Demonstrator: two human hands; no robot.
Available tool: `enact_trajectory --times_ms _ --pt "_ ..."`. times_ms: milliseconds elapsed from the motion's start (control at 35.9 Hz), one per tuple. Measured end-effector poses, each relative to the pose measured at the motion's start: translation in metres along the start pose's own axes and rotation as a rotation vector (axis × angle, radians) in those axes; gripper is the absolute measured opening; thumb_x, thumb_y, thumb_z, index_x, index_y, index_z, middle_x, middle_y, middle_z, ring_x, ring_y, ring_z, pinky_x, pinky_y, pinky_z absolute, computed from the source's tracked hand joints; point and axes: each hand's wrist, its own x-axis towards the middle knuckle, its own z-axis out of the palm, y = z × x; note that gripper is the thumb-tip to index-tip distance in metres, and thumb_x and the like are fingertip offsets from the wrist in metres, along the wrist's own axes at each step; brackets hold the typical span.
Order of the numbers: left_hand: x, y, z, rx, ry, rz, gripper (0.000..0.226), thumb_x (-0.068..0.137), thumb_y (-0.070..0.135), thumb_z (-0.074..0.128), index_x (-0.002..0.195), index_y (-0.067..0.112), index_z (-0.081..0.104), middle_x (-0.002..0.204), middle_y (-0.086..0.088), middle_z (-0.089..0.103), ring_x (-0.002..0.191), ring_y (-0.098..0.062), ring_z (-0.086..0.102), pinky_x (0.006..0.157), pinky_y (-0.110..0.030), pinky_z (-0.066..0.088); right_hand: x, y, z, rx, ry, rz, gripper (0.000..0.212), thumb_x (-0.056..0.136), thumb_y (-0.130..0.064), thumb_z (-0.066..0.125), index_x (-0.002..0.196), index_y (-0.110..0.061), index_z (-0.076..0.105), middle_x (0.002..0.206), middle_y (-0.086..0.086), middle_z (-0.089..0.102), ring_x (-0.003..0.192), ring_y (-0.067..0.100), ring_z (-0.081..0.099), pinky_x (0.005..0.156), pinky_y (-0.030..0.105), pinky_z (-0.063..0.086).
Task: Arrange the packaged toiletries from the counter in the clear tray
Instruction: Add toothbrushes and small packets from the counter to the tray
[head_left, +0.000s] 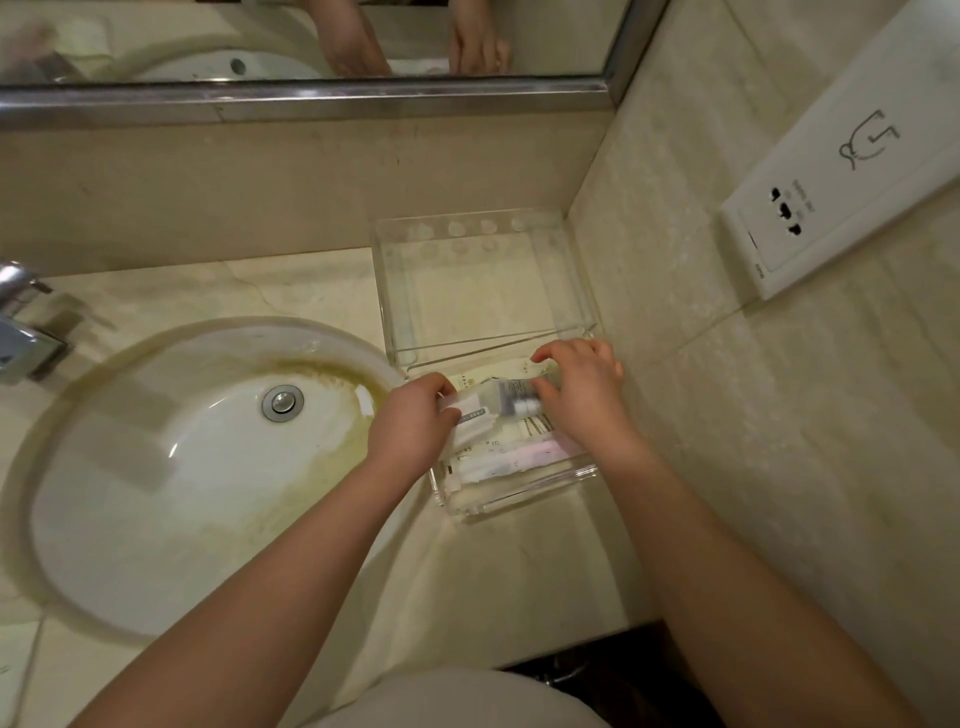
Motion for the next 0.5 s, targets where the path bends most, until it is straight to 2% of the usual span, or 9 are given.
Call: enact_trajectory --times_ms 167,278,362,390,445,501 --pt "0.001 -0.003 0.011 0.39 0.077 0.227 0.027 0.083 0.023 0.067 0.11 0.016 0.066 0.1 -0.006 0.068 0.096 -0.029 0.055 0.074 -0.038 0.044 -0.011 -0.002 0.009 -0.012 -0.041 -0.037 0.02 0.088 -0.032 0.062 0.108 -0.032 0.067 0.114 -0.007 0.065 0.115 0.022 0.041 0.086 0.036 0.031" --pt "-0.009 -0.006 0.019 0.464 0.121 0.278 0.047 0.074 0.018 0.074 0.12 0.015 0.064 0.111 -0.008 0.063 0.103 -0.033 0.052 0.08 -0.042 0.044 -0.011 -0.006 0.011 -0.037 -0.036 -0.042 0.017 0.091 -0.03 0.059 0.104 -0.03 0.069 0.11 -0.006 0.066 0.114 0.023 0.043 0.088 0.038 0.033" --pt "-0.021 -0.007 0.027 0.477 0.138 0.332 0.046 0.078 0.012 0.069 0.123 0.01 0.061 0.129 -0.013 0.059 0.123 -0.037 0.048 0.093 -0.048 0.043 -0.008 -0.007 0.01 -0.048 0.025 -0.032 0.016 0.093 -0.028 0.057 0.098 -0.027 0.072 0.104 -0.004 0.068 0.111 0.024 0.044 0.086 0.039 0.033" --pt "-0.025 -0.007 0.029 0.486 0.126 0.363 0.047 0.081 0.013 0.067 0.127 0.009 0.059 0.137 -0.014 0.055 0.131 -0.038 0.044 0.101 -0.051 0.041 -0.006 -0.007 0.009 -0.066 0.042 -0.035 0.017 0.093 -0.027 0.057 0.097 -0.026 0.072 0.103 -0.003 0.068 0.111 0.025 0.045 0.085 0.038 0.031" --pt "-0.032 -0.008 0.034 0.526 0.038 0.427 0.052 0.091 0.025 0.056 0.14 0.008 0.048 0.152 -0.013 0.041 0.145 -0.036 0.027 0.115 -0.054 0.026 -0.004 -0.007 0.007 -0.108 0.046 -0.043 0.018 0.093 -0.026 0.056 0.098 -0.024 0.073 0.103 0.0 0.067 0.112 0.026 0.044 0.084 0.037 0.03" --pt "-0.038 -0.01 0.04 0.559 -0.087 0.45 0.06 0.098 0.04 0.04 0.15 0.011 0.031 0.161 -0.01 0.023 0.15 -0.032 0.01 0.12 -0.052 0.009 -0.002 -0.008 0.008 -0.126 0.007 -0.053 0.019 0.093 -0.025 0.054 0.098 -0.024 0.073 0.104 0.001 0.066 0.111 0.027 0.044 0.084 0.038 0.031"
